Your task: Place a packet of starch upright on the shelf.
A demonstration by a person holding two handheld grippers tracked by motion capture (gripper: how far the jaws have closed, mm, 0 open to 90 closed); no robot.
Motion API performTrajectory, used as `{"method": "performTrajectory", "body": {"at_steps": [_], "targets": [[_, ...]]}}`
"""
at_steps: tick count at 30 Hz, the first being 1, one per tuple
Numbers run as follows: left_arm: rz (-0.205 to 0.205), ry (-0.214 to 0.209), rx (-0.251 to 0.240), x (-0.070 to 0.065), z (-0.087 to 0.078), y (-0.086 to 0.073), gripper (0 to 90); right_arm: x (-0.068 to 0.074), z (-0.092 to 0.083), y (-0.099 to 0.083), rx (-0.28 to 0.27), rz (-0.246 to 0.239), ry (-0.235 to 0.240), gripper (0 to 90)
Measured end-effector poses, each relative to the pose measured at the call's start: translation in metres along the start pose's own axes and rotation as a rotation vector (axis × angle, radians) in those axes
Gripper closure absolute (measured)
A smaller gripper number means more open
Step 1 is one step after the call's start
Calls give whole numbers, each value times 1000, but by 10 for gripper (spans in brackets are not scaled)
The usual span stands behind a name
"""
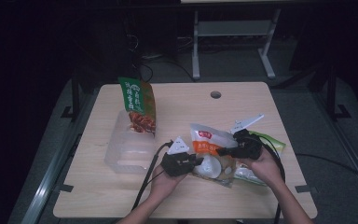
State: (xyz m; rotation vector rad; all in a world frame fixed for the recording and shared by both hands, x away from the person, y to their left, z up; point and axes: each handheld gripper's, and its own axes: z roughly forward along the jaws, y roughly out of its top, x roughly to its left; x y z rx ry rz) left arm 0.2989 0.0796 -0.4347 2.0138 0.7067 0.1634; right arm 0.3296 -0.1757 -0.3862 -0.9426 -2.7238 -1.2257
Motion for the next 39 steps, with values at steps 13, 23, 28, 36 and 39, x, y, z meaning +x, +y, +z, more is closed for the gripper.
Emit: {"method": "performTrajectory", "body": {"at_steps": [13, 23, 28, 36, 39], "targets": [[-24, 7, -4, -7, -20, -7, 511, 11, -9, 3, -81, -17, -31, 899], [37, 2, 12, -16, -31, -17, 455, 14, -7, 12, -103, -19, -42, 899], [52, 2, 12, -19, -37, -22, 432, 16, -6, 18, -108, -22, -48, 900], [64, -10, 14, -24, -44, -25, 403, 20, -5, 29, -109, -37, -64, 900], [74, -16, 17, -26, -45, -26, 398, 22, -6, 33, -112, -39, -64, 900]]}}
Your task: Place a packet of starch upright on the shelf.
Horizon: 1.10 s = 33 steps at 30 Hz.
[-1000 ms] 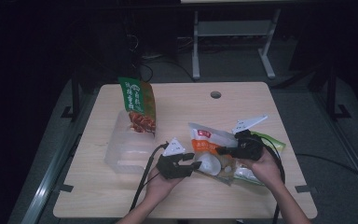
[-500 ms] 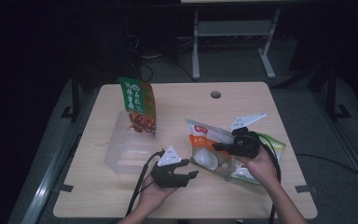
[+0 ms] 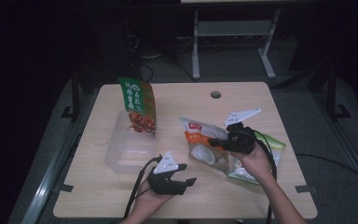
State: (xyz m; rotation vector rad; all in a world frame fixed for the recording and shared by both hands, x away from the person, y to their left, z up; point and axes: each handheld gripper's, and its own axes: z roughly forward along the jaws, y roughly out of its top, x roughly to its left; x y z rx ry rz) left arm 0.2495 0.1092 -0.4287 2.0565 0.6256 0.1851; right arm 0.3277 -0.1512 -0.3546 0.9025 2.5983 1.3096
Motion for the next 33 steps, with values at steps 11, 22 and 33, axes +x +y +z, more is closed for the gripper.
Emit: {"method": "performTrajectory", "body": {"at_steps": [11, 22, 33], "targets": [[11, -9, -8, -3, -2, -3, 382, 6, 0, 17, -1, -23, -2, 900], [16, -13, -14, -5, -7, -5, 374, 14, 0, 40, -3, -39, 16, 900], [44, -15, 3, -8, -13, -9, 366, 22, 6, 67, -9, -87, 30, 900]]}}
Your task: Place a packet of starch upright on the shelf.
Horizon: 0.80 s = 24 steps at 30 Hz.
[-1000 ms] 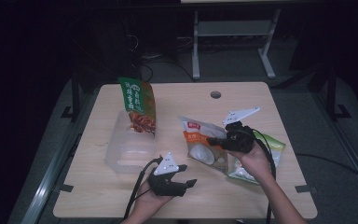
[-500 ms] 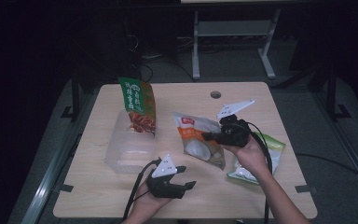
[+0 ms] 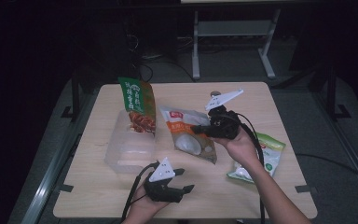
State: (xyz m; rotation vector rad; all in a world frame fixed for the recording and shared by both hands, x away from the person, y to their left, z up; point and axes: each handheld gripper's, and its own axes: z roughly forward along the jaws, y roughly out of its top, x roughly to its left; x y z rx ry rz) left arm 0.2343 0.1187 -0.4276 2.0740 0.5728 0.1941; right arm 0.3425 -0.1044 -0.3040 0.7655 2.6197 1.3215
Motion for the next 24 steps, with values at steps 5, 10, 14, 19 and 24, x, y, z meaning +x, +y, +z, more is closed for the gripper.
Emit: {"method": "performTrajectory", "body": {"at_steps": [5, 10, 14, 19, 24], "targets": [[4, 0, -3, -2, -1, -1, 359, 3, 4, 10, 6, -2, 11, 900], [1, -7, -7, -5, -2, -2, 349, 6, 10, 19, 1, -15, 19, 900], [6, -11, -7, -8, -3, -3, 340, 9, 14, 26, 4, -9, 29, 900], [10, -18, -9, -9, -3, -3, 332, 11, 20, 35, -1, -34, 38, 900], [18, -19, -10, -10, -4, -3, 327, 15, 24, 45, -5, -48, 46, 900]]}}
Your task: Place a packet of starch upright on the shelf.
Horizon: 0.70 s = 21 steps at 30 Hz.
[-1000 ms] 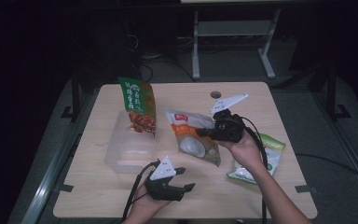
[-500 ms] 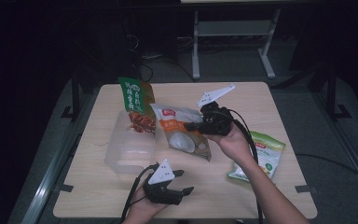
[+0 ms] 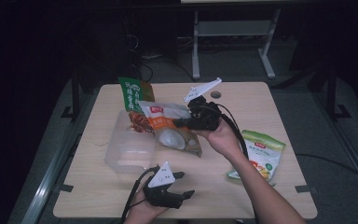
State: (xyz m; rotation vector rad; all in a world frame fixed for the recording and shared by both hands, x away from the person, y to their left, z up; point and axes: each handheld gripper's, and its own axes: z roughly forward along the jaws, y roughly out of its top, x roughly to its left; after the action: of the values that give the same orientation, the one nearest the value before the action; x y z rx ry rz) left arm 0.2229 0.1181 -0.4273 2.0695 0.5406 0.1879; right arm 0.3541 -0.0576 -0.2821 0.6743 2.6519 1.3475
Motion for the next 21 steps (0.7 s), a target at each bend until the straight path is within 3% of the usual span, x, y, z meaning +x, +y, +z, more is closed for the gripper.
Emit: {"method": "performTrajectory", "body": {"at_steps": [10, 13, 21], "targets": [[14, 0, -5, 0, -2, 0, 318, 6, 14, 20, -5, -18, 20, 900], [-1, -3, -18, -1, -3, 0, 317, 7, 19, 26, -3, -37, 23, 900], [-5, -3, -30, 0, -5, 0, 313, 10, 33, 42, -5, -35, 40, 900]]}}
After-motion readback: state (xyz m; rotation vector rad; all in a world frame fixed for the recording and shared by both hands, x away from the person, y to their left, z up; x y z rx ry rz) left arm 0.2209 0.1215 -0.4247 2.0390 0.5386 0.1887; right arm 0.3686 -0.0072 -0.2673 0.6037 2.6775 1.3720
